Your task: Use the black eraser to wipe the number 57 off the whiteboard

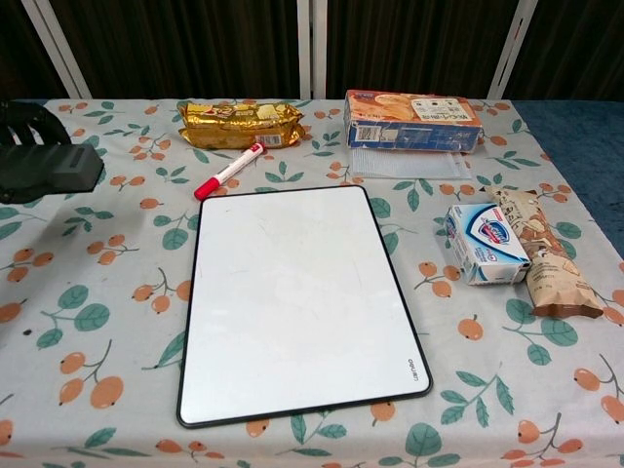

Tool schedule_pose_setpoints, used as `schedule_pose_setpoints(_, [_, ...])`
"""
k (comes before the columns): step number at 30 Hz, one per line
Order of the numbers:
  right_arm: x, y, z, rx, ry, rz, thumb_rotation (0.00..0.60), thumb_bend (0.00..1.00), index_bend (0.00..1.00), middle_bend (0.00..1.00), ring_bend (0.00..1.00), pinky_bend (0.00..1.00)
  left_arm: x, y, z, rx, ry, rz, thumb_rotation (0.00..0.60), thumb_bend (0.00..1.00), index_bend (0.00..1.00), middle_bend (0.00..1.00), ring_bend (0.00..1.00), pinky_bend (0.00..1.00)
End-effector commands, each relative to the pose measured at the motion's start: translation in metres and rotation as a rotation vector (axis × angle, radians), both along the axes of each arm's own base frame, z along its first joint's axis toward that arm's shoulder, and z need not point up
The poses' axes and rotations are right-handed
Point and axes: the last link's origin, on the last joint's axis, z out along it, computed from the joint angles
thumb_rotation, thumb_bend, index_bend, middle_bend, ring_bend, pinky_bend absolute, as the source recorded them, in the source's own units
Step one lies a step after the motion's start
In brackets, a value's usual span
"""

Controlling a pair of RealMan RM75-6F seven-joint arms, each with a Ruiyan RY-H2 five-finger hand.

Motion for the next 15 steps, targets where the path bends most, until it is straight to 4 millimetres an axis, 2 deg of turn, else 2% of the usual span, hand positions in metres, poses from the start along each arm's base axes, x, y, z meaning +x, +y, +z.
schedule_pose_setpoints(1, [0.001,0.001,0.000,0.000,0.002,0.001,0.600,0.35,0.00,0.00,0.00,0.00,-0.010,-0.005,-0.016,-0.028,-0.033,0.031,0.600,0.43,0.64,0.63,0.53,0.46])
schedule_pose_setpoints(4, [0.000,0.002,0.002,-0.005,0.006,-0.005,0.600,0.35,0.00,0.00,0.00,0.00,-0.012,-0.003,-0.022,-0.035,-0.036,0.028,0.600,0.40,0.61,0.62,0.52,0.46])
schedule_pose_setpoints(6, [0.000,0.002,0.002,-0.007,0.006,-0.008,0.600,0.35,0.00,0.00,0.00,0.00,-0.013,-0.003,-0.024,-0.042,-0.037,0.027,0.600,0.38,0.56,0.60,0.51,0.45])
schedule_pose_setpoints(8, [-0.001,0.003,0.003,-0.008,0.005,-0.009,0.600,0.35,0.00,0.00,0.00,0.00,-0.015,-0.003,-0.026,-0.063,-0.027,0.025,0.600,0.35,0.48,0.54,0.46,0.44])
schedule_pose_setpoints(12, [-0.001,0.002,0.002,-0.006,0.003,-0.009,0.600,0.35,0.00,0.00,0.00,0.00,-0.022,-0.003,-0.029,-0.121,0.019,0.048,0.600,0.23,0.26,0.31,0.28,0.34])
schedule_pose_setpoints(15, [-0.001,0.002,0.001,-0.004,0.001,-0.007,0.600,0.35,0.00,0.00,0.00,0.00,-0.026,-0.003,-0.031,-0.153,0.037,0.084,0.600,0.18,0.14,0.15,0.17,0.28])
